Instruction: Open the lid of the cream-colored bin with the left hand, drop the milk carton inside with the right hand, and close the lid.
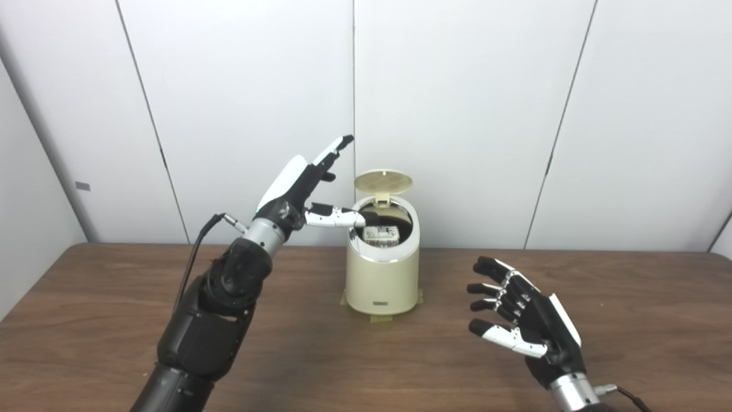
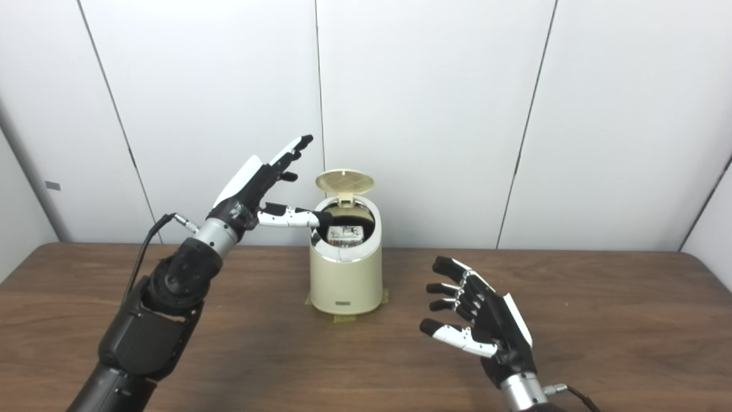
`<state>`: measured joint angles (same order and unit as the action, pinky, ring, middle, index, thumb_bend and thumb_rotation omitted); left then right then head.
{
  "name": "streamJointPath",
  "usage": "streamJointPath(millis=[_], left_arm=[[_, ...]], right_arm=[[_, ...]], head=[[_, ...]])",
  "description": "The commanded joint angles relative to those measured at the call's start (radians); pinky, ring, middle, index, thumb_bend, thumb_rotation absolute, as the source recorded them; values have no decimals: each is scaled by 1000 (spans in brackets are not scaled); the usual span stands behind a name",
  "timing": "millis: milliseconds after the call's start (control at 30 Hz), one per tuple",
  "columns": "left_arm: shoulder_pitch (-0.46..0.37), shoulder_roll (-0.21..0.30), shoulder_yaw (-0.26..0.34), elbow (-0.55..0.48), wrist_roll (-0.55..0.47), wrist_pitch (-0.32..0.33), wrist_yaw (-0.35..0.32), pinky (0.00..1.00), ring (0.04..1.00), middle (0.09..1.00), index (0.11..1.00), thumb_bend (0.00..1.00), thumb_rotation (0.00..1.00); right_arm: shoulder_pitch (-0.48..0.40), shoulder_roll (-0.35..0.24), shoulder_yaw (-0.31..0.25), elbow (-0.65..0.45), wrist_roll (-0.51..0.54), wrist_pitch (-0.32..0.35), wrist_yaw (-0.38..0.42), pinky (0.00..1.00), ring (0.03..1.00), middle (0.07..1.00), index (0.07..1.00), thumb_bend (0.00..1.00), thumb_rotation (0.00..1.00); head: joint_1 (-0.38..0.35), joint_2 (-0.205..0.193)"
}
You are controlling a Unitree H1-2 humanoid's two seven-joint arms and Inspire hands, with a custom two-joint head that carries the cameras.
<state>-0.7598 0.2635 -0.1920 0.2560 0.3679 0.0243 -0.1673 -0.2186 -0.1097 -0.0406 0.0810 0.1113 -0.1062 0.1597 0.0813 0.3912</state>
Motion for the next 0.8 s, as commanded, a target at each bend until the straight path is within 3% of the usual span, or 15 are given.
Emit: streamJointPath(millis=[0, 167, 467, 767], left_arm=[[-91, 16, -20, 2, 32, -3, -15, 875, 976, 983, 977, 1000, 392], [-113, 35, -70, 23, 69, 29, -75, 991, 1000, 967, 929, 1000, 407], [-119, 27, -100, 69, 116, 18, -76, 1000, 1000, 919, 871, 1000, 384], [-93, 41, -104, 43, 117, 27, -110, 1000, 1000, 906, 853, 1000, 393]], right_arm=[[-26, 4, 0, -34, 13, -23, -2, 578, 699, 820, 785, 724, 250], [-26, 12, 1, -30, -5, -24, -15, 539, 690, 828, 782, 729, 275], [-32, 15, 5, -1, -23, -57, -17, 501, 651, 817, 773, 752, 355], [-27, 27, 8, -9, -20, -49, -25, 494, 654, 817, 762, 712, 330]], head=[[0, -1], [-8, -2], [-19, -12], [-33, -8]])
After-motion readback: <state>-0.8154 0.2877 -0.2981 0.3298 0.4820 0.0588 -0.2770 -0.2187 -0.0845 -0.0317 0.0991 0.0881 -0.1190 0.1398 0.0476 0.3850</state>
